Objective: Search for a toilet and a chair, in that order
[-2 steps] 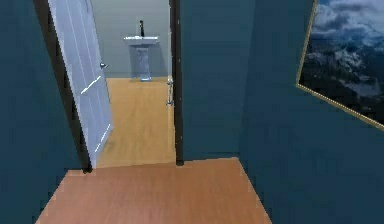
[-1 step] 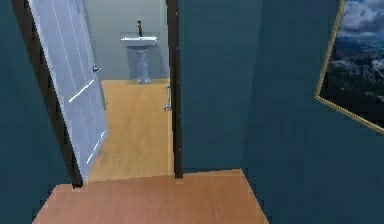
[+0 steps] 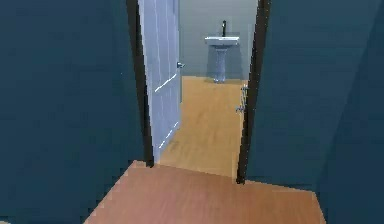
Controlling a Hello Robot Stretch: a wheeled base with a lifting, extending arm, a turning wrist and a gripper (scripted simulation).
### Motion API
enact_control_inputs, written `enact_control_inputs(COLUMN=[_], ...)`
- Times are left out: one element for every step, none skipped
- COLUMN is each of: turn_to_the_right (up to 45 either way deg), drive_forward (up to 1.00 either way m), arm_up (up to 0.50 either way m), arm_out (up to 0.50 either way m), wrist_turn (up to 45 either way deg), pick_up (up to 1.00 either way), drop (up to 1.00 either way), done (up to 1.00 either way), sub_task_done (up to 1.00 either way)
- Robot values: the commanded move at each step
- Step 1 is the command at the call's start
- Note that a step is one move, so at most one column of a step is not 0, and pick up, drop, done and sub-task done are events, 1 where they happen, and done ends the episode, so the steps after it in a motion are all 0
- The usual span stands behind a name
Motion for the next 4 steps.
enact_control_inputs(turn_to_the_right=[0.0, 30.0, 0.0, -45.0], drive_forward=[0.05, 0.00, 0.55, 0.00], arm_up=[0.00, 0.00, 0.00, 0.00], arm_out=[0.00, 0.00, 0.00, 0.00], wrist_turn=[0.0, 0.0, 0.0, 0.0], pick_up=[0.00, 0.00, 0.00, 0.00], drop=[0.00, 0.00, 0.00, 0.00], done=[0.00, 0.00, 0.00, 0.00], sub_task_done=[0.00, 0.00, 0.00, 0.00])
